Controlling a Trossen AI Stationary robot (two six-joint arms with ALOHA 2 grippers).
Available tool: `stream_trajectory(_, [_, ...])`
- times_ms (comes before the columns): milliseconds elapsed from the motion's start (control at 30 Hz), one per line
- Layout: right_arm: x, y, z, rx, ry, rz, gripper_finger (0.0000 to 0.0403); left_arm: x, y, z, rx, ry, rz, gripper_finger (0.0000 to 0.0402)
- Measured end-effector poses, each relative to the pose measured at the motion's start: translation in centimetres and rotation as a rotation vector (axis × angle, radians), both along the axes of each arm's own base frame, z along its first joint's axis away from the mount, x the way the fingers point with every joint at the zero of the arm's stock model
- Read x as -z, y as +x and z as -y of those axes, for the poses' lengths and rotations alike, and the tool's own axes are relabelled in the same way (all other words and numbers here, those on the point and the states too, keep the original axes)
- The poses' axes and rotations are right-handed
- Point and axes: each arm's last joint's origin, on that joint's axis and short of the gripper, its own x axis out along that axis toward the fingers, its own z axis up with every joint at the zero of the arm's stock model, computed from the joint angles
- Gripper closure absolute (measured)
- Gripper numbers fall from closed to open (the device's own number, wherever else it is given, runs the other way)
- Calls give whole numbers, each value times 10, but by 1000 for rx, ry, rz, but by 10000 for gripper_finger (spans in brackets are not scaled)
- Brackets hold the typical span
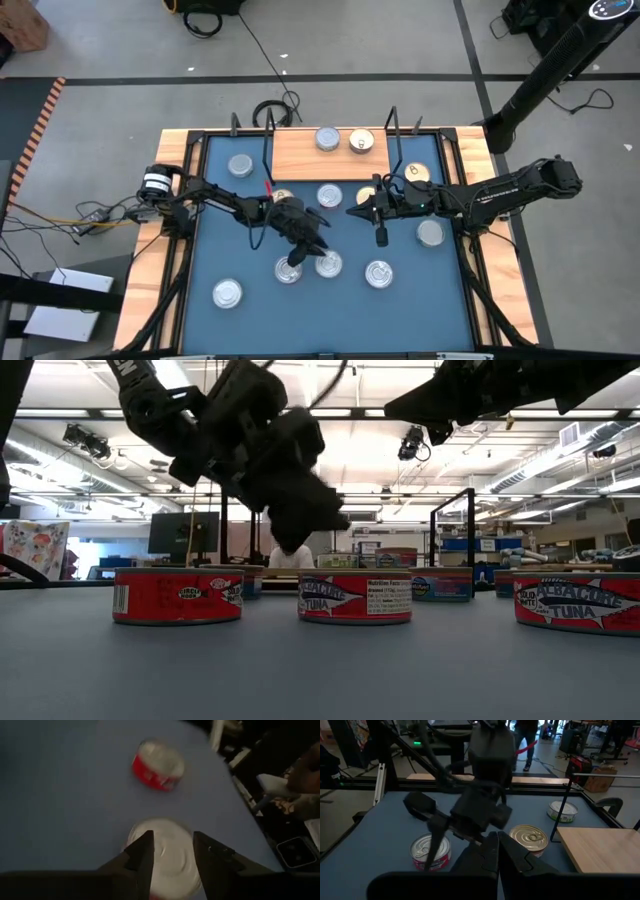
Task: Stack canned seafood by type on shelf
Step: Put the red tuna can on the shelf
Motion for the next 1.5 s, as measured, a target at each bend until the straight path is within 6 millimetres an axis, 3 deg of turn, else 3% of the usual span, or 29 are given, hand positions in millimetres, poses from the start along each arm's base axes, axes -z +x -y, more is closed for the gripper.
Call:
stream_trajectory(167, [0, 0, 0, 0, 0, 0, 392, 9, -5, -1, -47, 18, -116, 292])
stream_trajectory(633, [0, 0, 0, 0, 0, 0, 391, 7, -3, 6, -53, 36, -106, 375])
stream_trajectory(1033, [0, 0, 0, 0, 0, 0, 391, 1, 3, 4, -139, 121, -229, 321])
stream_trajectory(1500, [0, 0, 0, 0, 0, 0, 391, 3, 2, 4, -151, 100, -259, 316])
